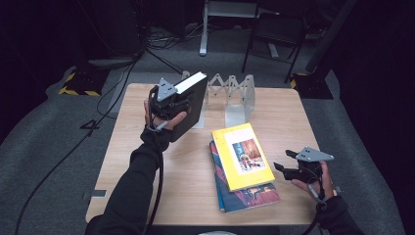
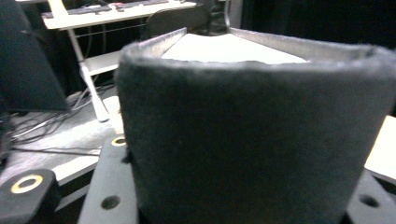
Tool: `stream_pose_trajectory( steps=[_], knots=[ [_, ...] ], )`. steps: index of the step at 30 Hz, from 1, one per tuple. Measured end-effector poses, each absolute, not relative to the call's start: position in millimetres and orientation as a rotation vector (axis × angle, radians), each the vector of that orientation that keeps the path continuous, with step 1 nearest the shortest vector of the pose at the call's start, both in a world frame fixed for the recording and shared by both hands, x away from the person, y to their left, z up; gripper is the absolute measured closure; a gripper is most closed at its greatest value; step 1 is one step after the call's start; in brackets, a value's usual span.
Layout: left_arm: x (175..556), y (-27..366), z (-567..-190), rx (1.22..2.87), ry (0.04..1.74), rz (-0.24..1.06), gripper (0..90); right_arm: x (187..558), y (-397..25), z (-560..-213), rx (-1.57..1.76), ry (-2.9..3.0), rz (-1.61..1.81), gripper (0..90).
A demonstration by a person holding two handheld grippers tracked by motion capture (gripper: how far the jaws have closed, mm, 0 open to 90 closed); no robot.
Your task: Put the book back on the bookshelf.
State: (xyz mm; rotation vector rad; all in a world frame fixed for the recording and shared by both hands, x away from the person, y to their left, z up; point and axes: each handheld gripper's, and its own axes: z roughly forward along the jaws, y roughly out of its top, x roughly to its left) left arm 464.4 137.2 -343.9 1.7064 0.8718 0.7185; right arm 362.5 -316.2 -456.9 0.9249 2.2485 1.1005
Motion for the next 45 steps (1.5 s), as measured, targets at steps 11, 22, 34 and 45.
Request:
stream_pose_trajectory(
  steps=[11, 22, 34, 45],
  knots=[
    [494.5, 120.6, -360.8, 1.665, 0.993, 0.772, 52.1, 364.8, -316.6, -459.6, 0.927, 2.263, 1.116, 30.5],
    [501.8, 114.6, -382.1, 1.612, 1.077, 0.804, 52.1, 363.7, -314.9, -459.1, 0.911, 2.266, 1.118, 30.5],
    [487.2, 119.3, -393.4, 1.565, 1.099, 0.821, 51.3, 362.1, -312.9, -459.0, 0.899, 2.269, 1.11, 30.6],
    [468.0, 122.7, -409.9, 1.514, 1.103, 0.86, 49.7, 361.9, -310.7, -459.9, 0.896, 2.277, 1.087, 30.8]
  ],
)
